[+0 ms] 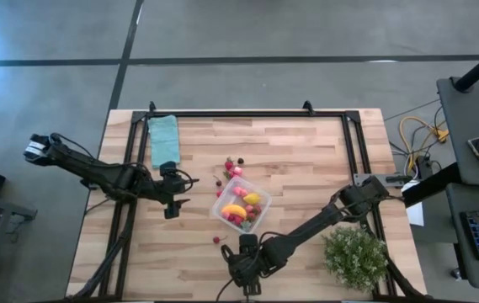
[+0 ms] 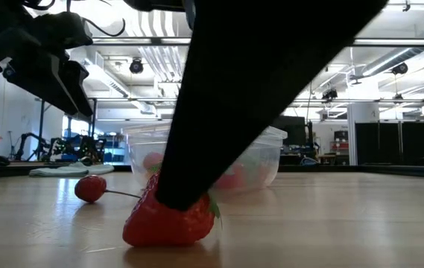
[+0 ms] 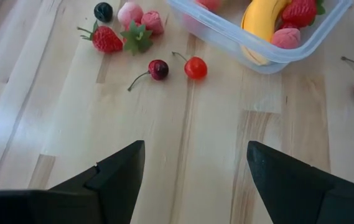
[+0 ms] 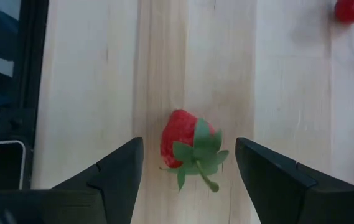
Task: Pick and placing Produce into tupperware
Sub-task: Put the red strawberry into the transparent container
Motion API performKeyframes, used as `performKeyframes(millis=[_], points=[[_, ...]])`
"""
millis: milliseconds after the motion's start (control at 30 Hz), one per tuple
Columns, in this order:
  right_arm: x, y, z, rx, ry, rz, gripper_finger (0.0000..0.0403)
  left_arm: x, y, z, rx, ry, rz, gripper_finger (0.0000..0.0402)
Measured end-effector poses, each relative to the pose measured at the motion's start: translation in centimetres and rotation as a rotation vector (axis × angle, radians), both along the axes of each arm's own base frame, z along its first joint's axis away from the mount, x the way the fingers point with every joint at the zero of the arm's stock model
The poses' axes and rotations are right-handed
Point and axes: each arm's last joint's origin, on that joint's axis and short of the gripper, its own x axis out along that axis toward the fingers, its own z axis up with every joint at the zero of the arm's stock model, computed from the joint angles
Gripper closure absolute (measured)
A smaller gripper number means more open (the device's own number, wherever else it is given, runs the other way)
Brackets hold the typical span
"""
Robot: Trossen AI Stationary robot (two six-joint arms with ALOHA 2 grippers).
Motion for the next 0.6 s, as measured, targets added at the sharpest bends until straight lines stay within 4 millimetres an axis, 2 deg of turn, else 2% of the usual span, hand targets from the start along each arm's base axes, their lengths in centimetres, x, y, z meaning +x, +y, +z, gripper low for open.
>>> performKeyframes(millis=[600], points=[[-0.14, -0.22, -0.47, -0.012, 0.009, -0.01, 0.0162, -0.04, 0.01, -0.11, -0.009, 0.001, 0.011, 0.0134]])
